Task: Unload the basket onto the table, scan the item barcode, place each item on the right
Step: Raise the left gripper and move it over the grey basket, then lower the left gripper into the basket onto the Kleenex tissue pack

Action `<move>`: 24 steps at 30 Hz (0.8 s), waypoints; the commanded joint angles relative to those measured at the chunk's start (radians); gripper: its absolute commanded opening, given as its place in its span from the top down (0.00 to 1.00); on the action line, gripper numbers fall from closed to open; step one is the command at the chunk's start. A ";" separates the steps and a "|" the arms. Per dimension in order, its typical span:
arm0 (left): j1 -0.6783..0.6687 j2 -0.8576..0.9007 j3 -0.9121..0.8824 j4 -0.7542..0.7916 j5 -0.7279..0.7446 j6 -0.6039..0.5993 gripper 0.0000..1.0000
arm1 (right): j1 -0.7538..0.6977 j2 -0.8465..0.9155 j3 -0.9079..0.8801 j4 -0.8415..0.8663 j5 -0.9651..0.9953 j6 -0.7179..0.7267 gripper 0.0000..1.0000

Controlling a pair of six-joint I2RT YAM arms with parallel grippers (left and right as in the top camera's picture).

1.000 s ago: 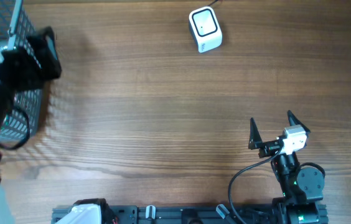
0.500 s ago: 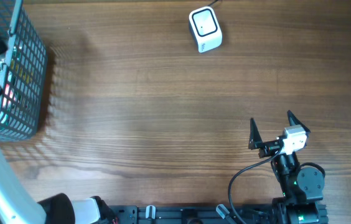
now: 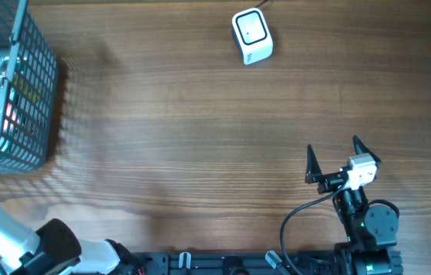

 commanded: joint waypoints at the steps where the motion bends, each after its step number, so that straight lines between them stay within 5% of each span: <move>1: 0.037 0.020 0.008 -0.001 0.120 -0.009 0.00 | -0.003 -0.008 -0.001 0.003 0.013 -0.005 0.00; 24: 0.040 0.165 0.008 0.003 0.120 -0.010 0.00 | -0.003 -0.008 -0.001 0.003 0.013 -0.005 0.00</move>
